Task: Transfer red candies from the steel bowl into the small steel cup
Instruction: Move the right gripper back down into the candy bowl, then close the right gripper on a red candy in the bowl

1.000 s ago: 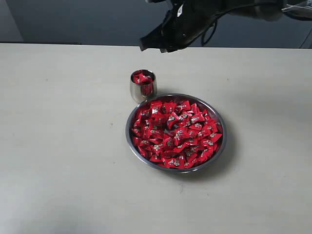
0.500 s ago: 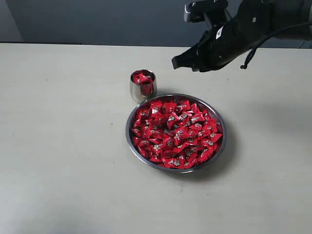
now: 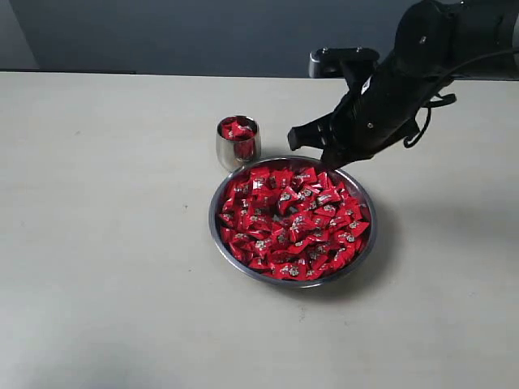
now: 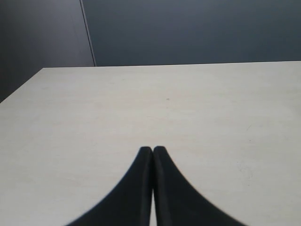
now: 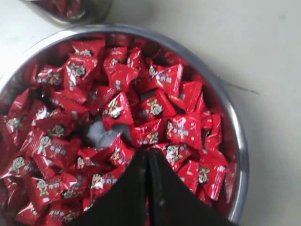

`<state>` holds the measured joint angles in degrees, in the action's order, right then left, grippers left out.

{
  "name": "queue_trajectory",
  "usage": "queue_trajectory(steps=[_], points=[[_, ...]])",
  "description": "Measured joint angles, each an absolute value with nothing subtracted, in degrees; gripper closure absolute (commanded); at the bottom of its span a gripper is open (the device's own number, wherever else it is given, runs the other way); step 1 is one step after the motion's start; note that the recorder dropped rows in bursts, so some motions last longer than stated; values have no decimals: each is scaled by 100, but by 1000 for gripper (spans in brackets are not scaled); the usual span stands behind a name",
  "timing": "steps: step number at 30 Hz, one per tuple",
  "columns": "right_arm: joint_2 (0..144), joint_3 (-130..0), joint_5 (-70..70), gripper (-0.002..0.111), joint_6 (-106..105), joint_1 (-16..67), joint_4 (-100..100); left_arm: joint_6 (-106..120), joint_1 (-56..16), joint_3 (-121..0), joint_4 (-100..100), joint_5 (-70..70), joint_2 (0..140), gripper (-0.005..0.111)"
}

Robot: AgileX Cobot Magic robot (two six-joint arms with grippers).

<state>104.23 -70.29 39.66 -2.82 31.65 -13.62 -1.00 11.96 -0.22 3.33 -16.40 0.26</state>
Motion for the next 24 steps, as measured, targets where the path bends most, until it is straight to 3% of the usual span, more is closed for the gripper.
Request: queue_trajectory(steps=[9, 16, 24], points=[[10902, -7029, 4736, 107, -907, 3165, -2323, -100, 1196, -22, 333, -1640, 26, 106], [11031, -7029, 4799, 71, -1028, 3165, -2413, -100, 1196, -22, 333, -1640, 26, 106], [11046, -7029, 4799, 70, -1028, 3165, -2413, -100, 1196, -22, 333, -1640, 26, 106]])
